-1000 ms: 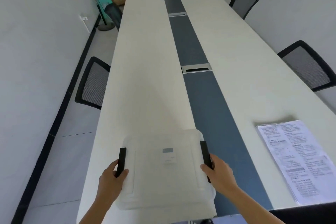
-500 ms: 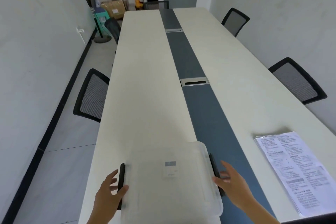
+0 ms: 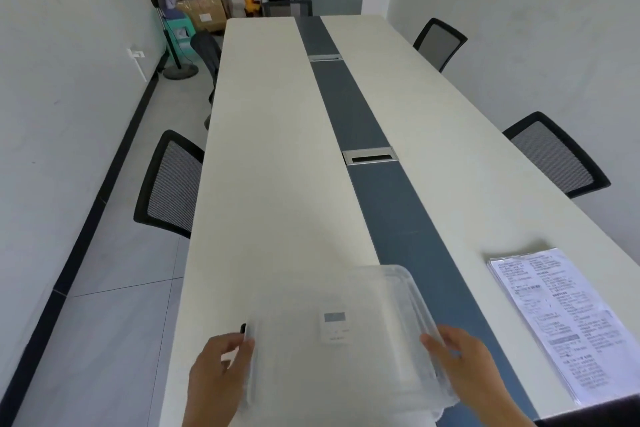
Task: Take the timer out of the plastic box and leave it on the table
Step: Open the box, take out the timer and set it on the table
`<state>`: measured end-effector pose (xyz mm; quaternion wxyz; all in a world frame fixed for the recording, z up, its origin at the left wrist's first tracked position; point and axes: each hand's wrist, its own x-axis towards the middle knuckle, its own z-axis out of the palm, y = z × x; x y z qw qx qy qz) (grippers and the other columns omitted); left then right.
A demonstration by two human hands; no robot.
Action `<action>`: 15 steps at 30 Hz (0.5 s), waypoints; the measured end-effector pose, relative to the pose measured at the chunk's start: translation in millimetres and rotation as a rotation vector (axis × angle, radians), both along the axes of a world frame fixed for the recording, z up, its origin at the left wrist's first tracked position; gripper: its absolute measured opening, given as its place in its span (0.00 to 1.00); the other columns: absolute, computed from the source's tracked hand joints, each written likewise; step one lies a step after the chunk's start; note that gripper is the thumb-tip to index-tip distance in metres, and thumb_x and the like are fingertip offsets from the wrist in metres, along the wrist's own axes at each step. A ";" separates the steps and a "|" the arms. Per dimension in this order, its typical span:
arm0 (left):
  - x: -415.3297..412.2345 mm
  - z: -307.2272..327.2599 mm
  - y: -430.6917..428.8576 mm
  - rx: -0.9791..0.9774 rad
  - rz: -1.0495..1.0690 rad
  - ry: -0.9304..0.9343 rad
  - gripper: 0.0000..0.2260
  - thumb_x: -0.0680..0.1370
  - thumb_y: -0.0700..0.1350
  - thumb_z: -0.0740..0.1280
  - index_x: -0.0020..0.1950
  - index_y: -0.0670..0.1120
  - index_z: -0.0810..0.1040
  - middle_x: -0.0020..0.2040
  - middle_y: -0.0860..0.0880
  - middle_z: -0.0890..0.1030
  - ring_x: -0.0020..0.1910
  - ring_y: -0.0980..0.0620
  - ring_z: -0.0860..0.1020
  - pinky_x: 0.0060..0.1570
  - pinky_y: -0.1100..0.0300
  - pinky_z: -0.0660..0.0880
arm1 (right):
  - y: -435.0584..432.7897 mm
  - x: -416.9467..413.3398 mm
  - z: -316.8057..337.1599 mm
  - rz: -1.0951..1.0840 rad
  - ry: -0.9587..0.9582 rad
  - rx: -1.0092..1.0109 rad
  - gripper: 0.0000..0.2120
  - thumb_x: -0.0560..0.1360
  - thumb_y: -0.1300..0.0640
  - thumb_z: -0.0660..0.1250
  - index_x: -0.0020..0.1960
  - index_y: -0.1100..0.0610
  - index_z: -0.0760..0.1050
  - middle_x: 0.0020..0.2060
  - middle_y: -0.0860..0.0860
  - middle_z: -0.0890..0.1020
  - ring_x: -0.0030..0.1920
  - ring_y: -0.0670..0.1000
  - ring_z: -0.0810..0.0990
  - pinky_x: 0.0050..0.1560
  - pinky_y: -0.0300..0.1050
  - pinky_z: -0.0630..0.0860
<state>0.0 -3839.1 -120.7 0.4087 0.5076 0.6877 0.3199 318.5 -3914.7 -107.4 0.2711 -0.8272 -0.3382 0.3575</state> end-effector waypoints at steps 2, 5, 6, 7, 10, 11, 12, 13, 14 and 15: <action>1.7 24.6 16.4 0.030 -0.007 -0.139 0.05 0.75 0.44 0.67 0.41 0.50 0.80 0.42 0.50 0.83 0.42 0.53 0.80 0.39 0.66 0.74 | 15.3 2.3 19.1 -0.119 0.282 0.071 0.06 0.76 0.61 0.66 0.51 0.58 0.80 0.39 0.54 0.86 0.35 0.53 0.84 0.32 0.42 0.74; 7.9 37.9 44.5 0.035 0.034 -0.288 0.09 0.78 0.45 0.62 0.46 0.47 0.82 0.42 0.50 0.84 0.43 0.51 0.80 0.43 0.58 0.75 | 51.0 11.1 29.8 -0.211 0.511 0.113 0.07 0.77 0.61 0.63 0.53 0.59 0.78 0.36 0.54 0.87 0.28 0.52 0.82 0.33 0.43 0.73; 9.0 34.1 52.2 0.042 0.051 -0.289 0.10 0.79 0.45 0.60 0.49 0.47 0.82 0.44 0.51 0.84 0.45 0.51 0.80 0.45 0.56 0.76 | 66.7 14.1 28.7 -0.231 0.525 0.125 0.08 0.78 0.61 0.63 0.54 0.60 0.78 0.35 0.53 0.87 0.27 0.50 0.82 0.34 0.43 0.73; 10.0 26.7 58.1 0.052 0.061 -0.258 0.10 0.79 0.46 0.60 0.51 0.48 0.81 0.46 0.50 0.83 0.48 0.49 0.80 0.47 0.54 0.76 | 83.8 16.3 27.2 -0.244 0.535 0.133 0.08 0.78 0.61 0.62 0.54 0.60 0.77 0.34 0.52 0.87 0.27 0.49 0.82 0.32 0.42 0.73; 11.1 -8.6 59.9 0.024 0.031 -0.005 0.13 0.78 0.49 0.61 0.62 0.48 0.75 0.56 0.48 0.79 0.54 0.47 0.77 0.51 0.55 0.72 | 135.3 20.4 12.8 -0.290 0.544 0.146 0.09 0.78 0.61 0.62 0.57 0.60 0.76 0.37 0.53 0.85 0.29 0.49 0.83 0.25 0.40 0.72; 11.8 -20.7 55.1 0.000 -0.001 0.092 0.16 0.78 0.49 0.61 0.65 0.48 0.72 0.60 0.47 0.76 0.56 0.48 0.76 0.51 0.57 0.71 | 151.1 20.3 6.7 -0.298 0.544 0.143 0.10 0.78 0.62 0.61 0.57 0.60 0.76 0.37 0.54 0.85 0.29 0.49 0.83 0.25 0.41 0.72; 12.6 -31.2 48.2 -0.027 -0.039 0.174 0.18 0.78 0.49 0.61 0.67 0.48 0.69 0.64 0.48 0.73 0.59 0.49 0.74 0.52 0.58 0.70 | 165.9 20.6 -0.9 -0.304 0.545 0.134 0.10 0.78 0.62 0.61 0.57 0.60 0.76 0.36 0.54 0.85 0.28 0.48 0.83 0.25 0.41 0.71; 13.8 -39.6 40.1 -0.054 -0.075 0.231 0.20 0.77 0.49 0.61 0.69 0.48 0.66 0.66 0.48 0.70 0.61 0.49 0.73 0.53 0.58 0.69 | 179.8 21.1 -9.5 -0.310 0.543 0.123 0.09 0.78 0.63 0.61 0.57 0.60 0.75 0.34 0.53 0.85 0.26 0.48 0.83 0.27 0.41 0.70; 14.3 -47.3 31.8 -0.073 -0.106 0.264 0.22 0.77 0.49 0.61 0.71 0.48 0.64 0.68 0.48 0.68 0.62 0.50 0.72 0.54 0.59 0.69 | 192.4 21.7 -19.0 -0.311 0.542 0.107 0.09 0.78 0.63 0.61 0.57 0.60 0.74 0.33 0.53 0.85 0.25 0.47 0.83 0.28 0.42 0.69; 14.1 -55.4 24.1 -0.075 -0.132 0.292 0.23 0.77 0.48 0.61 0.72 0.48 0.63 0.69 0.49 0.67 0.63 0.50 0.72 0.55 0.60 0.70 | 204.0 22.0 -28.4 -0.307 0.543 0.090 0.10 0.78 0.62 0.61 0.58 0.59 0.74 0.34 0.54 0.85 0.25 0.48 0.83 0.28 0.41 0.69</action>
